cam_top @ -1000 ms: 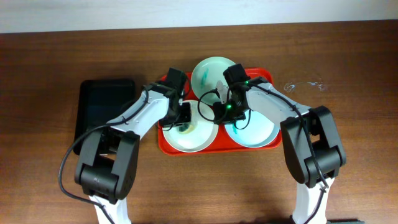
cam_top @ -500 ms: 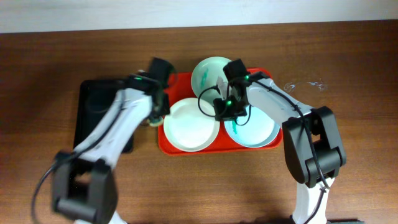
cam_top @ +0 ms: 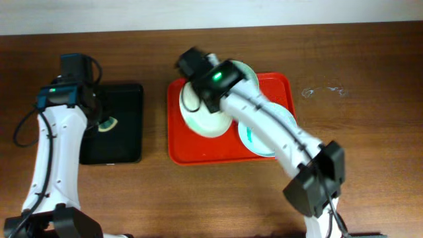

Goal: Clean dirty plates on tray and stack at the side

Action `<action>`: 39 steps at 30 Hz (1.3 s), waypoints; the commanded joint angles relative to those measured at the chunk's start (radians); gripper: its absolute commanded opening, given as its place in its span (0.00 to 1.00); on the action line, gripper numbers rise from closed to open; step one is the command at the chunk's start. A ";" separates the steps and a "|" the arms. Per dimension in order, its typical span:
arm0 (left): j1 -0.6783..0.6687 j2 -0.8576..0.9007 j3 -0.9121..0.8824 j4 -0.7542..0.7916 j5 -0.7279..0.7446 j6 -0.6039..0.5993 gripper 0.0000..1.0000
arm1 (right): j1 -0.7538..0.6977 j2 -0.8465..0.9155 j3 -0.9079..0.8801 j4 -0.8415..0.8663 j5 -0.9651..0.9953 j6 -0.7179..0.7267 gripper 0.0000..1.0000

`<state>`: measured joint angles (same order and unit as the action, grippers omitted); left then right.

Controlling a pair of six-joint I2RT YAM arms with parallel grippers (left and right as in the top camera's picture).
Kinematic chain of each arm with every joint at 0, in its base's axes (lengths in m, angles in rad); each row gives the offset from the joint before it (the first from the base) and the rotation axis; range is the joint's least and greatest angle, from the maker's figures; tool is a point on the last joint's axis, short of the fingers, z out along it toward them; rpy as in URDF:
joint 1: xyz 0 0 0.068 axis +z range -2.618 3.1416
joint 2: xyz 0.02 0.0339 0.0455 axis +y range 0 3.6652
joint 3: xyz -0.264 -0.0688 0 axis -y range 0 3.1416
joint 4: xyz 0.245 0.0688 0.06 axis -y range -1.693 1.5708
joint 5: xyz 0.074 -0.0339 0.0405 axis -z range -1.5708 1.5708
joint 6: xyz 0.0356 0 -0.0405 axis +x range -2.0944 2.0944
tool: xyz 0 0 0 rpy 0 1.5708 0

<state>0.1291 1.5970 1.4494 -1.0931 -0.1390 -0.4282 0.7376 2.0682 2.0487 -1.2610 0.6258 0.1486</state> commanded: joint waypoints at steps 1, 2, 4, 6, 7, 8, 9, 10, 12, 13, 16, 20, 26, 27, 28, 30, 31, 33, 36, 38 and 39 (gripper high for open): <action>0.015 -0.002 0.002 0.000 0.021 -0.008 0.00 | 0.112 -0.031 0.024 -0.018 0.568 -0.003 0.04; 0.015 -0.002 0.002 -0.001 0.021 -0.008 0.00 | 0.142 -0.031 0.024 -0.018 0.648 -0.003 0.04; 0.015 -0.002 0.002 -0.001 0.032 -0.006 0.00 | 0.185 -0.031 0.024 -0.018 0.737 -0.010 0.04; 0.015 -0.002 0.002 -0.001 0.047 -0.004 0.00 | 0.217 -0.031 0.024 -0.018 0.759 -0.022 0.04; 0.015 -0.002 0.002 -0.001 0.047 -0.004 0.00 | 0.232 -0.031 0.024 -0.018 0.744 -0.021 0.04; 0.015 -0.002 0.002 -0.001 0.047 -0.004 0.00 | 0.238 -0.031 0.024 -0.018 0.695 -0.021 0.04; 0.015 -0.002 0.002 0.000 0.047 -0.004 0.00 | 0.237 -0.031 0.024 -0.018 0.591 -0.018 0.04; 0.015 -0.002 0.002 0.000 0.047 -0.004 0.00 | 0.227 -0.031 0.024 -0.015 0.500 -0.005 0.04; 0.015 -0.002 0.002 -0.001 0.047 -0.004 0.00 | 0.180 -0.031 0.024 -0.014 0.280 0.042 0.04; 0.015 -0.002 0.002 -0.001 0.047 -0.004 0.00 | 0.149 -0.031 0.023 -0.014 0.175 0.063 0.04; 0.015 -0.002 0.002 0.000 0.066 -0.003 0.00 | -0.024 -0.030 0.020 -0.019 -0.305 0.080 0.04; 0.014 -0.002 0.000 0.023 0.222 0.071 0.00 | -0.234 -0.006 -0.032 -0.025 -0.719 0.080 0.04; -0.051 0.008 -0.016 0.063 0.368 0.158 0.00 | -0.359 0.003 -0.327 0.163 -0.913 0.066 0.04; -0.076 0.010 -0.021 0.070 0.367 0.158 0.00 | -0.358 0.003 -0.404 0.240 -0.932 0.066 0.04; -0.087 0.010 -0.023 0.075 0.367 0.158 0.00 | -0.357 0.003 -0.442 0.285 -0.948 0.066 0.04; -0.116 0.011 -0.027 0.085 0.360 0.158 0.00 | -0.356 0.003 -0.515 0.381 -0.996 0.066 0.04; -0.124 0.011 -0.027 0.086 0.358 0.158 0.00 | -0.356 0.003 -0.536 0.411 -1.009 0.067 0.04; -0.143 0.012 -0.027 0.086 0.357 0.157 0.00 | -0.357 0.003 -0.573 0.462 -1.011 0.070 0.04; -0.173 0.012 -0.028 0.085 0.358 0.157 0.00 | -0.357 0.004 -0.612 0.518 -1.008 0.071 0.04; -0.203 0.012 -0.033 0.086 0.361 0.153 0.00 | -0.357 0.004 -0.639 0.572 -1.007 0.071 0.04; -0.220 0.012 -0.040 0.088 0.361 0.152 0.00 | -0.357 0.004 -0.652 0.600 -1.007 0.072 0.04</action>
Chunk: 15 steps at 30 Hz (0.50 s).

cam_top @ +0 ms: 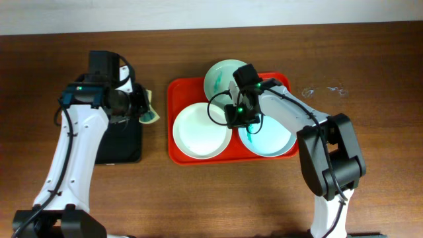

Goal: Clean dirty plates on tray and stack at the side

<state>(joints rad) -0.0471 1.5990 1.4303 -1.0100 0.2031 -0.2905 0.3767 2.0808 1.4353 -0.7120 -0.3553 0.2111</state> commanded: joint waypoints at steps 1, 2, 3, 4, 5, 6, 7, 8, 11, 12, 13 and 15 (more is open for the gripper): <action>-0.060 0.010 -0.028 0.007 0.018 0.004 0.00 | 0.004 -0.009 -0.045 0.065 -0.026 0.019 0.04; -0.079 0.011 -0.037 0.010 0.018 -0.013 0.00 | 0.004 -0.009 -0.051 0.076 -0.023 0.039 0.04; -0.100 0.013 -0.051 0.015 0.018 -0.041 0.00 | 0.004 -0.009 -0.053 0.083 -0.013 0.058 0.04; -0.119 0.016 -0.064 0.027 0.018 -0.065 0.00 | 0.004 -0.009 -0.054 0.085 0.013 0.085 0.04; -0.142 0.019 -0.084 0.047 0.018 -0.089 0.00 | 0.004 -0.009 -0.054 0.085 0.032 0.101 0.04; -0.161 0.023 -0.102 0.069 0.018 -0.103 0.00 | 0.004 -0.009 -0.054 0.088 0.047 0.117 0.04; -0.181 0.027 -0.124 0.096 0.018 -0.117 0.00 | 0.004 -0.009 -0.054 0.090 0.053 0.121 0.04; -0.197 0.032 -0.141 0.116 0.018 -0.129 0.00 | 0.004 -0.009 -0.054 0.093 0.053 0.122 0.04; -0.273 0.071 -0.206 0.206 0.018 -0.177 0.00 | 0.005 -0.009 -0.054 0.100 0.053 0.127 0.04; -0.293 0.088 -0.220 0.233 0.017 -0.190 0.00 | 0.004 -0.009 -0.054 0.100 0.053 0.139 0.04; -0.315 0.113 -0.238 0.275 0.017 -0.205 0.00 | 0.005 -0.009 -0.054 0.100 0.052 0.143 0.04; -0.348 0.163 -0.264 0.370 0.010 -0.222 0.00 | 0.005 -0.009 -0.054 0.100 0.052 0.143 0.04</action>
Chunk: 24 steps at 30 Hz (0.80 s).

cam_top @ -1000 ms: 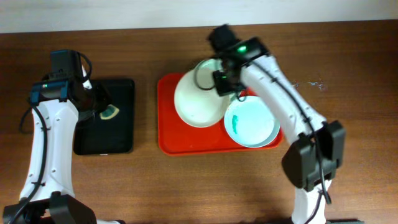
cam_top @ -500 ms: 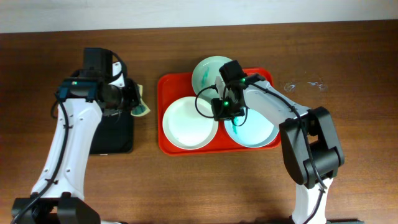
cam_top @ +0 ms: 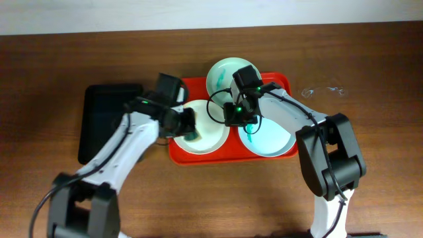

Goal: Clean dirty plates on tray and stack at the side

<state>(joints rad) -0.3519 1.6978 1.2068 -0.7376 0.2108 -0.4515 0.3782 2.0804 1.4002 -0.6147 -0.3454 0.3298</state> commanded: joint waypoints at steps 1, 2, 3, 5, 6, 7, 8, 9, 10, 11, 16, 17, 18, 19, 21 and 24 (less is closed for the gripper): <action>-0.053 0.087 -0.046 0.131 0.002 -0.060 0.00 | 0.003 -0.008 -0.019 0.003 0.043 0.024 0.04; -0.056 0.102 -0.046 0.142 0.002 -0.060 0.00 | 0.003 -0.008 -0.019 0.002 0.043 0.024 0.04; -0.058 0.118 -0.046 0.151 0.002 -0.060 0.00 | 0.003 -0.008 -0.019 0.002 0.043 0.024 0.04; -0.059 0.154 -0.046 0.151 -0.022 -0.060 0.00 | 0.003 -0.008 -0.019 0.002 0.043 0.024 0.04; -0.059 0.169 -0.046 0.141 -0.055 -0.060 0.00 | 0.003 -0.008 -0.019 0.002 0.043 0.024 0.04; -0.059 0.182 -0.046 0.129 -0.103 -0.060 0.00 | 0.003 -0.008 -0.019 0.003 0.043 0.024 0.04; -0.059 0.194 -0.047 0.117 -0.160 -0.060 0.00 | 0.003 -0.008 -0.019 0.003 0.043 0.024 0.04; -0.059 0.204 -0.048 0.108 -0.207 -0.060 0.00 | 0.003 -0.008 -0.019 0.003 0.043 0.024 0.04; -0.059 0.212 -0.048 0.098 -0.251 -0.060 0.00 | 0.003 -0.008 -0.019 0.003 0.043 0.024 0.04; -0.058 0.217 -0.048 0.089 -0.290 -0.060 0.00 | 0.003 -0.008 -0.019 0.003 0.043 0.024 0.04; -0.058 0.217 -0.048 0.041 -0.626 -0.060 0.00 | 0.003 -0.008 -0.019 0.002 0.043 0.024 0.04; -0.058 0.217 -0.048 0.040 -0.679 -0.060 0.00 | 0.003 -0.008 -0.019 0.002 0.043 0.024 0.04; -0.058 0.216 -0.047 0.039 -0.718 -0.060 0.00 | 0.003 -0.008 -0.019 0.002 0.043 0.023 0.04; -0.058 0.214 -0.044 0.039 -0.754 -0.060 0.00 | 0.003 -0.008 -0.019 0.002 0.043 0.023 0.04; -0.058 0.206 -0.031 0.035 -0.777 -0.060 0.00 | 0.003 -0.008 -0.019 0.002 0.042 0.016 0.04; -0.058 0.188 0.010 0.023 -0.776 -0.060 0.00 | 0.009 -0.010 -0.018 0.004 0.043 -0.045 0.04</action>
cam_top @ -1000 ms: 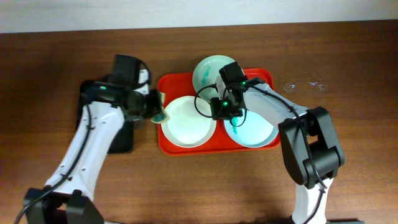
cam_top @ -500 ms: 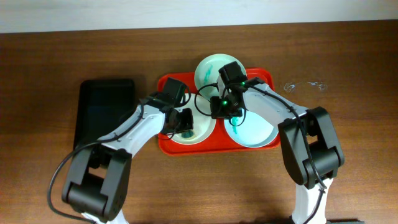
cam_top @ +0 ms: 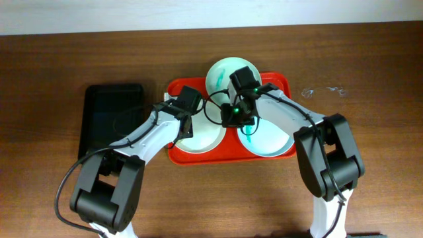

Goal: Clean dirty plates on tray and stack at the side

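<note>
A red tray (cam_top: 178, 153) holds three white plates. The front-left plate (cam_top: 210, 137) looks plain white. Green smears mark the back plate (cam_top: 221, 74) and the front-right plate (cam_top: 271, 142). My left gripper (cam_top: 186, 129) is pressed down on the left part of the front-left plate. It is shut on a sponge that is almost wholly hidden beneath it. At that plate's right rim, my right gripper (cam_top: 229, 119) is shut on the edge.
A black mat (cam_top: 109, 122) lies left of the tray with nothing on it. A faint whitish mark (cam_top: 324, 91) shows on the wooden table right of the tray. Both arms cross over the tray's middle.
My left gripper, with the sponge, has shifted a little left and back on the front-left plate. The right gripper stays at that plate's right rim.
At first my right gripper held a plate tilted over the tray's left side, and my left gripper was over the black mat by the sponge. Then the plate lay flat and the left gripper held the sponge beside the mat. Then the sponge was on the plate, as now.
</note>
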Action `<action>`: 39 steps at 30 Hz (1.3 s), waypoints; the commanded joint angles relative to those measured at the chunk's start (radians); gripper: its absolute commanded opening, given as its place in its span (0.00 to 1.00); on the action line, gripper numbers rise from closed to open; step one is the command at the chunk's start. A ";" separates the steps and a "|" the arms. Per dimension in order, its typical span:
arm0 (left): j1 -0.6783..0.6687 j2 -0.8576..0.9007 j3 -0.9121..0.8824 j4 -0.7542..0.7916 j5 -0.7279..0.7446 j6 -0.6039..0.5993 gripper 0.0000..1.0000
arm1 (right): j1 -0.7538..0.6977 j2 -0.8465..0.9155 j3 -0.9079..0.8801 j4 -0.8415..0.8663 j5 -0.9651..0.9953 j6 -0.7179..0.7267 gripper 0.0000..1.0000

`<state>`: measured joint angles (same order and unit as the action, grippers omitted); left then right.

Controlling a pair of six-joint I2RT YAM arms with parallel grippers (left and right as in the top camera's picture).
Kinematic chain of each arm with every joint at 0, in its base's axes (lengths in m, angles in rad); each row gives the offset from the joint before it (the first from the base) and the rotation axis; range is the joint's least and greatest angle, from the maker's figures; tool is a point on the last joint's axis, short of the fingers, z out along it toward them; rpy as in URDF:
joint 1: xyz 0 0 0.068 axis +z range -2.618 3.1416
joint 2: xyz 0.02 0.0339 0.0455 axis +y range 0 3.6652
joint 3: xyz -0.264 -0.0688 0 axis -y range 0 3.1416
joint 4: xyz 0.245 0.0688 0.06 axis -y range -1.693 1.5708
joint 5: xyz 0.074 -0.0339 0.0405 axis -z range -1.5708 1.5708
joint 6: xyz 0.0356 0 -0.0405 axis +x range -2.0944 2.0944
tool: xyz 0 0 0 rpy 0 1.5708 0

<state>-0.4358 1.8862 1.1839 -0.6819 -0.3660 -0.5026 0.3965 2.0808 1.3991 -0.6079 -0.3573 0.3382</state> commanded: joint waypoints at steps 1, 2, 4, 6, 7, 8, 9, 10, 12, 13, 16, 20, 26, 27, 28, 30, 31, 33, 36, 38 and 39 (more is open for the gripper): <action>0.026 -0.013 0.058 -0.046 -0.199 -0.009 0.00 | -0.005 -0.013 -0.017 0.000 0.055 -0.069 0.04; 0.027 -0.028 0.085 -0.058 -0.199 -0.009 0.00 | 0.000 -0.018 -0.013 0.000 0.057 -0.082 0.04; 0.038 -0.071 0.142 -0.080 -0.195 -0.009 0.00 | 0.010 -0.034 0.002 -0.006 0.060 -0.099 0.04; 0.074 -0.128 0.201 -0.109 -0.162 -0.005 0.00 | 0.026 -0.065 0.028 -0.018 0.105 -0.100 0.04; 0.095 -0.150 0.214 -0.117 -0.133 0.004 0.00 | 0.037 -0.080 0.042 -0.032 0.137 -0.116 0.04; 0.123 -0.175 0.220 -0.121 -0.101 0.004 0.00 | 0.053 -0.102 0.066 -0.056 0.190 -0.146 0.04; 0.199 -0.217 0.220 -0.137 -0.005 0.004 0.00 | 0.087 -0.136 0.107 -0.100 0.322 -0.172 0.04; 0.236 -0.228 0.220 -0.149 0.042 0.003 0.00 | 0.113 -0.156 0.134 -0.127 0.419 -0.191 0.04; 0.318 -0.232 0.219 -0.171 0.138 0.003 0.00 | 0.165 -0.187 0.175 -0.161 0.589 -0.221 0.04; 0.363 -0.229 0.218 -0.179 0.181 0.003 0.00 | 0.195 -0.201 0.195 -0.173 0.676 -0.242 0.04; 0.496 -0.212 0.212 -0.206 0.245 0.007 0.00 | 0.303 -0.235 0.235 -0.174 0.994 -0.335 0.04; 0.616 -0.205 0.209 -0.208 0.304 0.006 0.00 | 0.450 -0.237 0.259 -0.131 1.492 -0.517 0.04; 0.666 -0.205 0.209 -0.201 0.334 0.006 0.00 | 0.568 -0.237 0.259 0.018 1.791 -0.925 0.04; 0.666 -0.205 0.209 -0.201 0.334 0.006 0.00 | 0.581 -0.237 0.259 0.059 1.831 -0.987 0.04; 0.666 -0.205 0.209 -0.201 0.334 0.006 0.00 | 0.590 -0.237 0.259 0.097 1.859 -1.041 0.04; 0.666 -0.205 0.209 -0.201 0.334 0.006 0.00 | 0.608 -0.237 0.259 0.196 1.900 -1.186 0.04; 0.666 -0.205 0.209 -0.200 0.337 0.006 0.00 | 0.613 -0.237 0.259 0.226 1.909 -1.231 0.04; 0.666 -0.205 0.209 -0.194 0.350 0.006 0.00 | 0.618 -0.237 0.259 0.288 1.924 -1.309 0.04; 0.666 -0.205 0.209 -0.194 0.349 0.006 0.00 | 0.616 -0.237 0.258 0.313 1.925 -1.209 0.04; 0.666 -0.205 0.209 -0.195 0.349 0.006 0.00 | 0.608 -0.236 0.247 0.298 1.917 -0.945 0.04; 0.666 -0.205 0.209 -0.195 0.349 0.006 0.00 | 0.596 -0.237 0.230 0.240 1.876 -0.768 0.04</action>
<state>0.2276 1.6775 1.3979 -0.8795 -0.0319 -0.5011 1.0088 1.8542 1.6474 -0.3054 1.5131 -0.8124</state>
